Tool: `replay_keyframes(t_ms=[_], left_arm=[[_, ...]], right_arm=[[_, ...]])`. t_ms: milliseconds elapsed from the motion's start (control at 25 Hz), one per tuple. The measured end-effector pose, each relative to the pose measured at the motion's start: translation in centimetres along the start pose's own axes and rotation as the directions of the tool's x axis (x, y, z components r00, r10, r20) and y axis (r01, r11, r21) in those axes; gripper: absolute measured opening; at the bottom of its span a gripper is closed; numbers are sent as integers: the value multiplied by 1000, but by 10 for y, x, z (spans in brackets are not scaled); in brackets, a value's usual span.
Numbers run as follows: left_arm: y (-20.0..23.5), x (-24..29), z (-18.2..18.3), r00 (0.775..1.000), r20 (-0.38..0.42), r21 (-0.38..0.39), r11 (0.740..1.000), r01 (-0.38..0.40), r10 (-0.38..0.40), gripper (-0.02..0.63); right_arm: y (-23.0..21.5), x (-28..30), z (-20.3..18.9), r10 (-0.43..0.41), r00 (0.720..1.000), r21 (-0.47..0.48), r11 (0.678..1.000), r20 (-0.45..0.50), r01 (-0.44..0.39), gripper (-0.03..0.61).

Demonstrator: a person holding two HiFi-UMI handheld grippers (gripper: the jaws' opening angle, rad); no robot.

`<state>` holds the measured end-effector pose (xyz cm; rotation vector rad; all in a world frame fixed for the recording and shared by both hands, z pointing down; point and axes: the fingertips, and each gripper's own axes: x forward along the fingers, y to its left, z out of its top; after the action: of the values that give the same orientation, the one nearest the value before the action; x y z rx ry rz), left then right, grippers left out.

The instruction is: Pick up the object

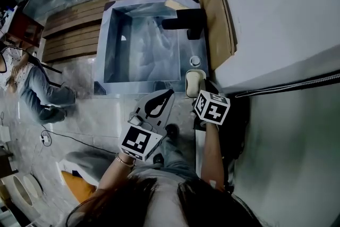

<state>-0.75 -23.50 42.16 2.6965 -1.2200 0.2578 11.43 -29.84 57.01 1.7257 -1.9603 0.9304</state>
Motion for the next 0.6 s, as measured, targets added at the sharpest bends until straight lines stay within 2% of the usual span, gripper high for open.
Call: replay_keyframes(t_ms=[120, 240, 400, 600], left_arm=[[-5, -10, 2, 1000, 10, 3, 1000, -3, 3, 9], [-9, -22, 3, 1000, -1, -28, 999, -19, 19, 9], [-15, -37, 10, 999, 39, 20, 1000, -15, 14, 9], [-23, -62, 12, 998, 55, 25, 999, -23, 22, 9]], right_arm=[[4, -13, 0, 5, 1000, 4, 1000, 20, -5, 34], [9, -27, 1, 12, 999, 8, 1000, 39, -13, 34], [18, -46, 0, 23, 998, 14, 1000, 67, -24, 34], [31, -71, -3, 32, 995, 15, 999, 99, -33, 34]])
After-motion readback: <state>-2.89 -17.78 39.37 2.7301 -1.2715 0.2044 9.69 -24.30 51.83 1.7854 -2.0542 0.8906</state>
